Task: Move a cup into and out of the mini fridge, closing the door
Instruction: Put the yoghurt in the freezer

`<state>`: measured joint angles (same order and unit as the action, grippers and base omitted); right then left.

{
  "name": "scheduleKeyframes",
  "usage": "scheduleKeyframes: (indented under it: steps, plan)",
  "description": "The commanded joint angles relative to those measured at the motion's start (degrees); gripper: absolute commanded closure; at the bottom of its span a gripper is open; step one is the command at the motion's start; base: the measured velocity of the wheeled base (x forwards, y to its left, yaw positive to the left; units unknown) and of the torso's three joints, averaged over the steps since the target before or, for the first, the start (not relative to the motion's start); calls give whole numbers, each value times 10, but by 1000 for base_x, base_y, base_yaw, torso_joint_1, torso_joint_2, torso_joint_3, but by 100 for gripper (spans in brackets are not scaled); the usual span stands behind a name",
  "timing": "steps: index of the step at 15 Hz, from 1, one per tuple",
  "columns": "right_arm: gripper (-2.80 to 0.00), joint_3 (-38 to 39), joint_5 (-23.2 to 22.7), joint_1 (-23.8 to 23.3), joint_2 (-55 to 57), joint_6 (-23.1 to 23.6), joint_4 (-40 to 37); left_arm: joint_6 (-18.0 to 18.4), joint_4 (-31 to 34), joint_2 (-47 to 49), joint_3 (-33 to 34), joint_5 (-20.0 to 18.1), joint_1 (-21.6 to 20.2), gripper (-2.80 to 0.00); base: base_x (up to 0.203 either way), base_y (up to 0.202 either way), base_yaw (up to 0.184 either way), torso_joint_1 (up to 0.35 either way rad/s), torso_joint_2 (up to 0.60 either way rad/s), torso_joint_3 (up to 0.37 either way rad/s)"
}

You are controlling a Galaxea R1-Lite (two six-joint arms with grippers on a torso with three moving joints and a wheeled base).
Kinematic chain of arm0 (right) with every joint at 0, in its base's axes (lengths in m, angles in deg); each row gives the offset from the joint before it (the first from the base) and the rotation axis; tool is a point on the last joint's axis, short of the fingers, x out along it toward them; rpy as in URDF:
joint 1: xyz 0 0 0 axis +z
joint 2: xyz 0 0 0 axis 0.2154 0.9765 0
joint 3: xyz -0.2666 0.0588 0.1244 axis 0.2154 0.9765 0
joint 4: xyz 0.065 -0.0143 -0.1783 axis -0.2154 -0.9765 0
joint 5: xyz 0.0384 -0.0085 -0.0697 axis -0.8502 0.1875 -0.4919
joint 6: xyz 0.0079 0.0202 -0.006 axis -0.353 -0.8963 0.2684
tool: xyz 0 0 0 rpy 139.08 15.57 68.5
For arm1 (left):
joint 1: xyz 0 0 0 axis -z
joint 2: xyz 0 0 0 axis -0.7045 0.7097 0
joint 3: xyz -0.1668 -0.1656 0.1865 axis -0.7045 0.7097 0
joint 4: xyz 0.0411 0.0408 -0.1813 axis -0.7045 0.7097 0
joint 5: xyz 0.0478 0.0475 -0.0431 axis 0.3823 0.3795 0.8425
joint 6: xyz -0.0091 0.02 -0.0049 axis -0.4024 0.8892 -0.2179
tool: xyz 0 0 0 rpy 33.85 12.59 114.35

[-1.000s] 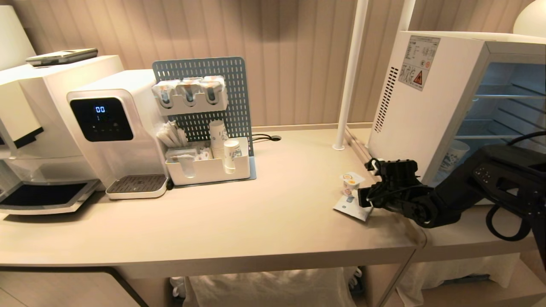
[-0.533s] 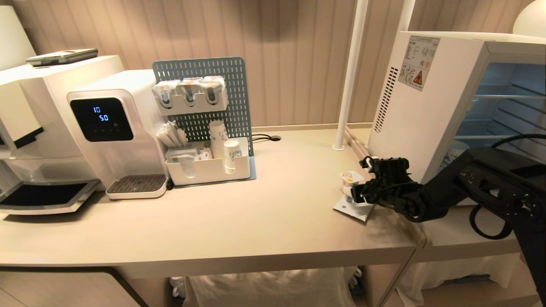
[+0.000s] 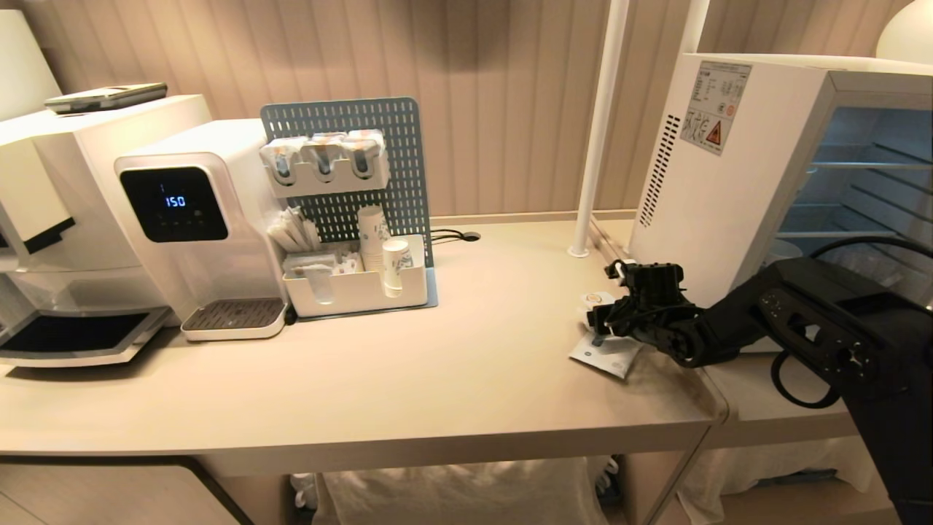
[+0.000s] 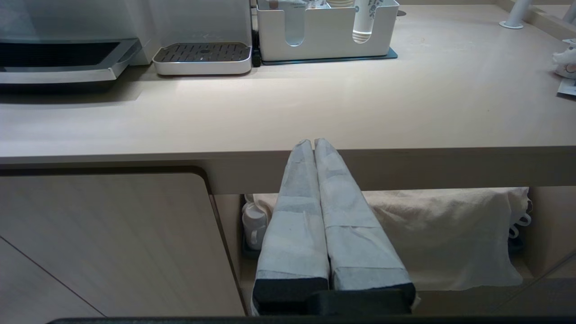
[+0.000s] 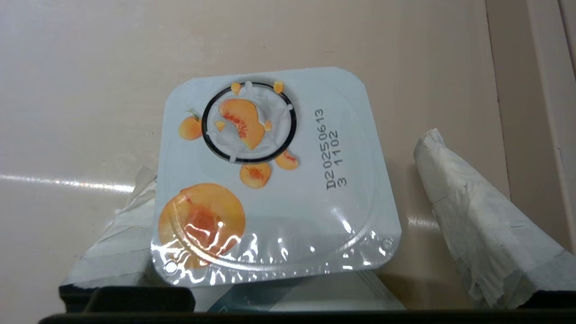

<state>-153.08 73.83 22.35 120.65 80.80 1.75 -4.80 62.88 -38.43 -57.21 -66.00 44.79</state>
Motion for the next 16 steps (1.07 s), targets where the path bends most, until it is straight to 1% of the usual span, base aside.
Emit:
scheduleKeyframes:
  steps: [1, 3, 6, 7, 8, 14, 16]
  plan:
    - [-280, -27, 1, 0, 11, 0, -5, -1, 0, 0, 1, 0, -1, 0, 0, 0, 0, 0, 0, 0]
    - [-280, -52, 8, 0, 25, 0, -8, -1, 0, 0, 1, 0, 0, 0, 0, 0, 0, 0, 0, 0]
    - [-280, -88, 57, 1, 52, 6, -1, -1, 0, 0, 1, 0, 0, 0, 0, 0, 0, 0, 0, 0]
    - [-280, -90, 59, 3, 53, 7, -2, -1, 0, 0, 0, 0, 0, 0, 0, 0, 0, 0, 0, 0]
    - [0, -90, 59, 3, 53, 7, -5, -1, 0, 0, 1, 0, 0, 0, 0, 0, 0, 0, 0, 0]
    - [0, -82, 59, 3, 47, 9, -5, -1, 0, 0, 1, 0, 0, 0, 0, 0, 0, 0, 0, 0]
    - [0, -63, 58, 3, 28, 2, -4, -1, 0, 0, 1, 0, 0, 0, 0, 0, 0, 0, 0, 0]
